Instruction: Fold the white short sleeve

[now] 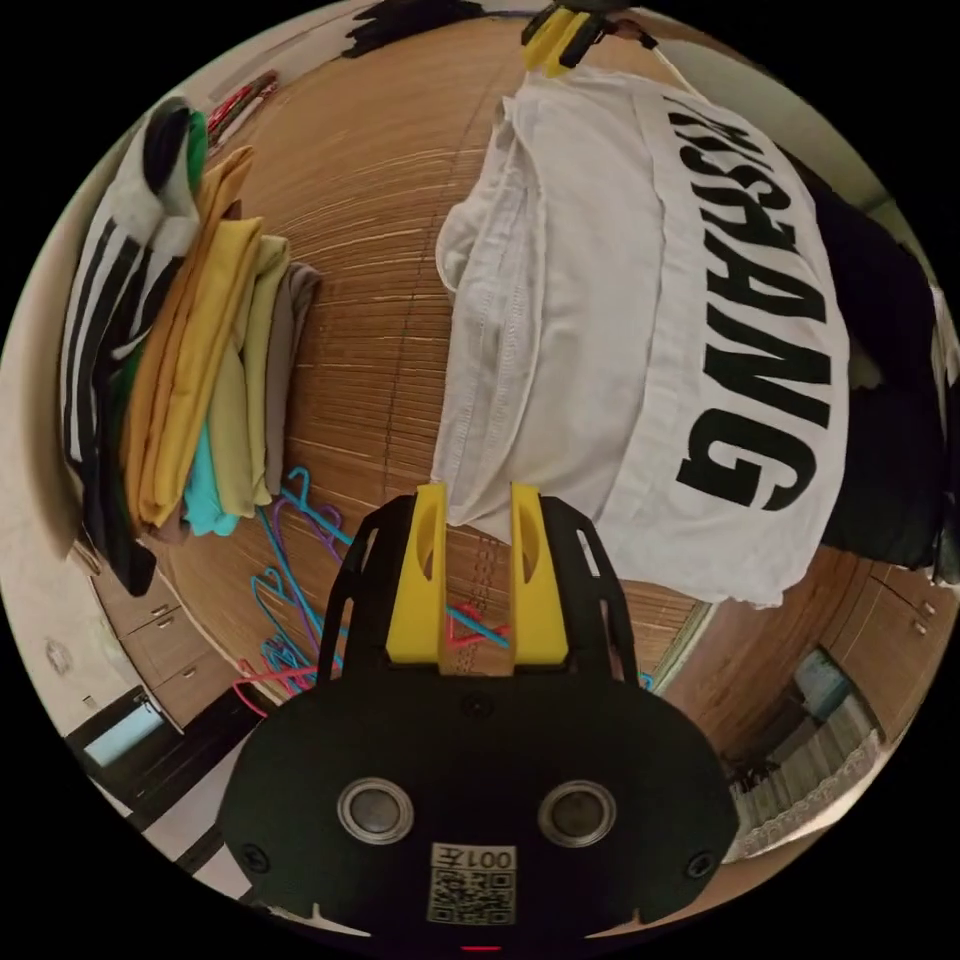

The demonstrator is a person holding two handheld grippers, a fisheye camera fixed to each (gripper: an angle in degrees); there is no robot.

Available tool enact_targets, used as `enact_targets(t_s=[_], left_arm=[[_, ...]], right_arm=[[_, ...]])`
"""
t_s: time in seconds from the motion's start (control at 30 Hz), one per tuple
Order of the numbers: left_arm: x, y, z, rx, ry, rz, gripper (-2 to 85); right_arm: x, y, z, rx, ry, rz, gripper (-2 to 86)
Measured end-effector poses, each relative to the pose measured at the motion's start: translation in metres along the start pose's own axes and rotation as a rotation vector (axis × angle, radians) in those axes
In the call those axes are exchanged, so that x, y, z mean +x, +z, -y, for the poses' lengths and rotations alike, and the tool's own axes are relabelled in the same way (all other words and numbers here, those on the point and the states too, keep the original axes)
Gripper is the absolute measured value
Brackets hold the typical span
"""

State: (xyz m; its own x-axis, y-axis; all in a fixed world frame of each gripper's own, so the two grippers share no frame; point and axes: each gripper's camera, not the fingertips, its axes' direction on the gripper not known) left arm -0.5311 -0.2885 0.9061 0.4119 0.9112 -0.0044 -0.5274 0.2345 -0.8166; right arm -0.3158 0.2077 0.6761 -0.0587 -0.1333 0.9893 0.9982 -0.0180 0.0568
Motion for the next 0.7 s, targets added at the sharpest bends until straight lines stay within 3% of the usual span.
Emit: enact_targets(t_s=[0.2, 0.7], left_arm=[[-0.023, 0.001, -0.013, -0.009, -0.009, -0.16, -0.4], [-0.062, 0.021, -0.073, 0.056, -0.315, -0.239, -0.6]], right_arm=[[0.006, 0.017, -0.001, -0.062, 0.08, -0.017, 2.8], [0.007, 0.027, -0.045, -0.016, 0.181, -0.114, 1.1]])
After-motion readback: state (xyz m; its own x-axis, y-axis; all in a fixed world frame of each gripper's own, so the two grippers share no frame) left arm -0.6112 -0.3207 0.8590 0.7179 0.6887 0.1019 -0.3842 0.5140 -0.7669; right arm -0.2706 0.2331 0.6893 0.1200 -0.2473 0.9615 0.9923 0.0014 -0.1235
